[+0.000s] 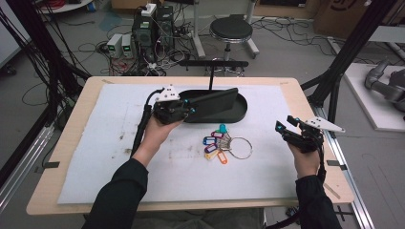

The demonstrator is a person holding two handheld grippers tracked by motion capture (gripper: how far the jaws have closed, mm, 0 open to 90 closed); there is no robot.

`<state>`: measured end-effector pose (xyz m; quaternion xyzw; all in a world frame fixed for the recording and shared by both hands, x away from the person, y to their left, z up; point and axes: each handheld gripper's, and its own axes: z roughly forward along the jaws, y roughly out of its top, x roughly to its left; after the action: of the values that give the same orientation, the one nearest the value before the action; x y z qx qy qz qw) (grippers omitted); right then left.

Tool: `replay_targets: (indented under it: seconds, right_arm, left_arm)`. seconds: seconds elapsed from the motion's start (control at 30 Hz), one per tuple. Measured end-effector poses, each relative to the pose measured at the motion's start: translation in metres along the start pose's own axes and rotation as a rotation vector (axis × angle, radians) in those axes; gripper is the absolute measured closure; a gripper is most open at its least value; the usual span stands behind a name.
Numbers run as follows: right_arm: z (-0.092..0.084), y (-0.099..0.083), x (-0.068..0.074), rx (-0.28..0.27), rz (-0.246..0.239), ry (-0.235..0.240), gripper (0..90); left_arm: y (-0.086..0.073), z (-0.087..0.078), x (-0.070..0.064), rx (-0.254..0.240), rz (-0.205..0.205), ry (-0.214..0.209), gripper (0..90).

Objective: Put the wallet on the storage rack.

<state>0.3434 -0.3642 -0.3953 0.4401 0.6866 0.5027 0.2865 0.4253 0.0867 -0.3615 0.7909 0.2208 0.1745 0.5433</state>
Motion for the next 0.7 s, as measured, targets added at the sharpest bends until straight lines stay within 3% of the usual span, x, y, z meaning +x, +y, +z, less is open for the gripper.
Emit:
replay_targets:
  seconds: [0.2,0.4,0.5,0.53,0.63,0.7]
  right_arm:
    - [-0.001,0.000,0.000,0.001,-0.002,0.003,42.7]
    - [0.000,-0.002,-0.001,0.008,-0.006,0.005,42.9]
    - [0.000,-0.002,-0.001,0.009,-0.004,0.005,42.8]
    - [0.000,-0.002,-0.001,0.009,-0.001,0.003,42.8]
    - [0.000,-0.003,-0.002,0.011,0.002,0.003,42.8]
    - [0.000,-0.003,-0.002,0.011,-0.002,0.003,42.8]
  left_arm:
    - [0.000,0.021,0.012,0.034,-0.001,0.019,74.9]
    - [-0.006,0.041,0.023,0.019,-0.018,0.027,74.9]
    - [-0.011,0.047,0.027,0.001,-0.042,0.030,74.9]
    - [-0.016,0.054,0.031,-0.004,-0.067,0.025,74.9]
    - [-0.021,0.060,0.034,0.031,-0.052,0.038,75.0]
    - [-0.024,0.061,0.037,0.017,-0.063,0.040,74.9]
